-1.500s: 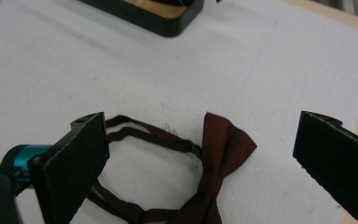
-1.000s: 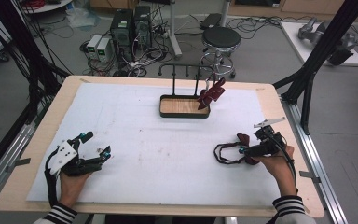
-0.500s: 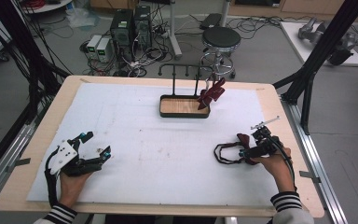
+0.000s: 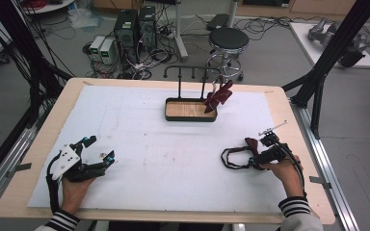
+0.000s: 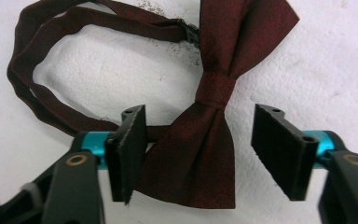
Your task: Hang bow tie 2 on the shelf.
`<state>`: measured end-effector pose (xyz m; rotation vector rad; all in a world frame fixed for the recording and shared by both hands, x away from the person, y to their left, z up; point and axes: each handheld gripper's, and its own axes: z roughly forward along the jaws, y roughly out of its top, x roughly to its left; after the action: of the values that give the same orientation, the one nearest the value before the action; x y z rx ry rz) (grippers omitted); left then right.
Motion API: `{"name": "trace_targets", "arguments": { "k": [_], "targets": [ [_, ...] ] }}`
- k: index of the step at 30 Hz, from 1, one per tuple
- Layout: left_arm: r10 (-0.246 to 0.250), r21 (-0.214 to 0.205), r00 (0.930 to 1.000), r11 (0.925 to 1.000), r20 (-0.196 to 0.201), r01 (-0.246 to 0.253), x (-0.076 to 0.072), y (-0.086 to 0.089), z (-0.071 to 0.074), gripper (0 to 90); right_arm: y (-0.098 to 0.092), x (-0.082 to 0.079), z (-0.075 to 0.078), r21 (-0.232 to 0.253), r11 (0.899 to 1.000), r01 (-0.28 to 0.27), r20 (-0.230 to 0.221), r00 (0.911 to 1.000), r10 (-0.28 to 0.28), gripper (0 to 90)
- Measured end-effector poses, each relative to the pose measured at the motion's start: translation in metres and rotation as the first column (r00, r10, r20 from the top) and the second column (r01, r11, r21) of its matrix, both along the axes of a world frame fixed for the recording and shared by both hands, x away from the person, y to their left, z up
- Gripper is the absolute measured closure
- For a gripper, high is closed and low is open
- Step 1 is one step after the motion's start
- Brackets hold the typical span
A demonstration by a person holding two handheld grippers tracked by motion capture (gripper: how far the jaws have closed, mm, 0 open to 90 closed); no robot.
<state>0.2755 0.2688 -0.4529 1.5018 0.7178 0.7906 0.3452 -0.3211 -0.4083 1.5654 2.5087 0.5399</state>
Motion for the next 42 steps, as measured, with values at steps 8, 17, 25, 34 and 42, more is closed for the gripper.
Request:
{"name": "trace_targets", "arguments": {
  "k": [8, 17, 25, 34, 42],
  "targets": [
    [0.000, 0.000, 1.0000, 1.0000, 0.000, 0.000, 0.000, 0.000, 0.000, 14.3, -0.003, 0.002, -0.003, 0.004, 1.000, 0.025, -0.036, 0.9990, -0.024, 59.6],
    [0.002, 0.001, 1.0000, 1.0000, -0.001, -0.002, 0.000, 0.000, 0.000, 14.3, -0.009, 0.004, -0.003, 0.007, 0.999, 0.053, -0.056, 0.9971, -0.052, 78.6],
    [0.001, -0.001, 1.0000, 1.0000, -0.001, -0.001, 0.000, 0.000, 0.000, 14.3, -0.007, 0.003, 0.001, 0.048, 0.998, 0.028, -0.038, 0.9989, -0.026, 78.7],
    [0.000, 0.000, 1.0000, 1.0000, 0.000, 0.000, 0.000, 0.000, 0.000, 14.2, 0.007, 0.000, 0.011, 0.109, 0.992, -0.064, 0.053, 0.9968, 0.059, 78.7],
    [0.001, -0.002, 1.0000, 1.0000, -0.002, -0.001, 0.000, 0.000, 0.000, 14.3, 0.017, -0.002, 0.020, 0.169, 0.977, -0.133, 0.156, 0.9820, 0.106, 78.7]
  ]
}}
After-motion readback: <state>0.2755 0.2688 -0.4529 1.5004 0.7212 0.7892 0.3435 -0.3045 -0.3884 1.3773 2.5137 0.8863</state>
